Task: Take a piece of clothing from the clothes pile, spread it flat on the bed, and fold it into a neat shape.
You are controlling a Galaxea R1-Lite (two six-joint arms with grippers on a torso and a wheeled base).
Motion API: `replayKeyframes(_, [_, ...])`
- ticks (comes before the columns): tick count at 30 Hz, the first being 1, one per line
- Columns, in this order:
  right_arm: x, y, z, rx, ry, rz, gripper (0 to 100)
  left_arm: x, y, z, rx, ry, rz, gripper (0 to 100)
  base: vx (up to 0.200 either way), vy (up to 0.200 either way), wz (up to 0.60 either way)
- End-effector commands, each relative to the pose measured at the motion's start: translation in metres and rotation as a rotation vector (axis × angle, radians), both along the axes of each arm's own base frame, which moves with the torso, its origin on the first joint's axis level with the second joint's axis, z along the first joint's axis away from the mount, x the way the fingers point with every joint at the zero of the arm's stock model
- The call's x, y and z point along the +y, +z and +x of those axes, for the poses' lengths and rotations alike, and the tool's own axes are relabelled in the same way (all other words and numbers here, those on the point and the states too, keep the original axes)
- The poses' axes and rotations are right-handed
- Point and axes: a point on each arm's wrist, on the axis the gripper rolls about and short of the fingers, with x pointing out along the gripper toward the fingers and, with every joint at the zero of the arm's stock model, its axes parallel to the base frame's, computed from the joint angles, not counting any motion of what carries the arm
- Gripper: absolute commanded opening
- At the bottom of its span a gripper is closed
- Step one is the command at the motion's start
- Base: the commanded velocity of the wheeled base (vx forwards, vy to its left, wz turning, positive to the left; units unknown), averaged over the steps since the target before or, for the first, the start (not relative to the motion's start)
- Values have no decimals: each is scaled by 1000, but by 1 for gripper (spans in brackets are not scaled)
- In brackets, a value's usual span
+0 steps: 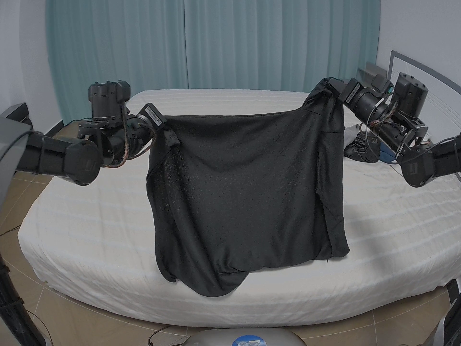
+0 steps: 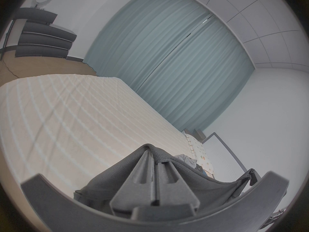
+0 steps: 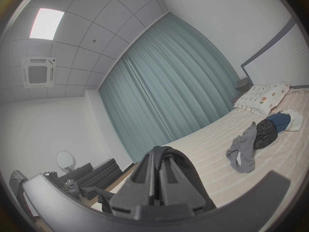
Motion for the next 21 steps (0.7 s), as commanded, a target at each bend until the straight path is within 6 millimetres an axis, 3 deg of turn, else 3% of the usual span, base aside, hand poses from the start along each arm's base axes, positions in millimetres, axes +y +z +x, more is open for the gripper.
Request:
replayKeyframes(1, [-4,-45,45,88,-42,-19,0,-10,-43,46,53,10,16,0,200,0,0])
replayKeyframes(4, [-5,-63,56,123,-51,-26,0,-14,-52,56,58,8,20,0,200,0,0])
replayKeyframes(5, [-7,-81,65,154,-62,-33,0,-18,-62,63,68,3,23,0,200,0,0])
replayKeyframes(12, [-7,-125,88,227,-91,-47,0,-27,-94,85,97,7,36,0,200,0,0])
replayKeyframes(13, [-5,-138,93,248,-105,-51,0,-28,-105,89,113,12,42,0,0,0,0])
replayKeyframes(21, [-3,-190,110,330,-153,-69,0,-31,-153,97,202,12,69,0,0,0,0])
